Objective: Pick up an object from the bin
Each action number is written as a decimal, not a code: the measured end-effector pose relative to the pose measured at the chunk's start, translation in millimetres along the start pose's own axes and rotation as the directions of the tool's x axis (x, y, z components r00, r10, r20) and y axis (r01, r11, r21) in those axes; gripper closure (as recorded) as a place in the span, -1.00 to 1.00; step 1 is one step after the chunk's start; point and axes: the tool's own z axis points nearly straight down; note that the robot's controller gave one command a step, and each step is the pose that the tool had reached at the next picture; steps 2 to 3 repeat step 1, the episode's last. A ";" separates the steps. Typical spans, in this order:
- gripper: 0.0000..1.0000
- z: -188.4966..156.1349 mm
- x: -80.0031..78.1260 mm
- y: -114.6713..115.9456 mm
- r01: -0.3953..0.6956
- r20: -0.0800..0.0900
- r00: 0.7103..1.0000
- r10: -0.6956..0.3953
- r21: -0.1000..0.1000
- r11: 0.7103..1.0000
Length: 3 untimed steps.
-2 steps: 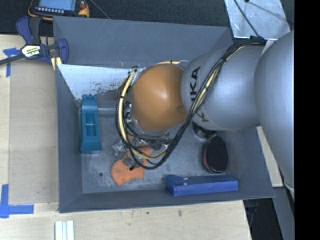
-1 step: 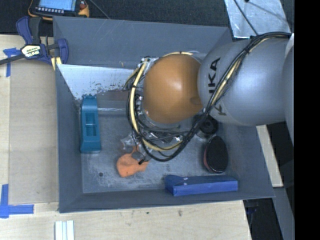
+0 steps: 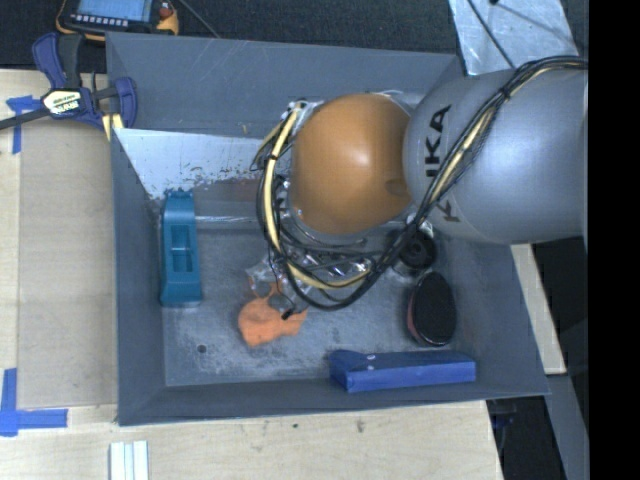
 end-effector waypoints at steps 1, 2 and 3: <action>1.00 -2.2 -2.3 3.7 0.006 0.003 1.000 -0.006 -0.001 1.000; 1.00 -2.2 -2.3 3.7 0.006 0.003 1.000 -0.006 -0.001 1.000; 1.00 -2.2 -2.3 3.7 0.006 0.003 1.000 -0.006 -0.001 1.000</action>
Offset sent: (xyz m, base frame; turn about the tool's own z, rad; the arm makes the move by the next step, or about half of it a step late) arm 0.0040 -0.0261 -0.0207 -0.0174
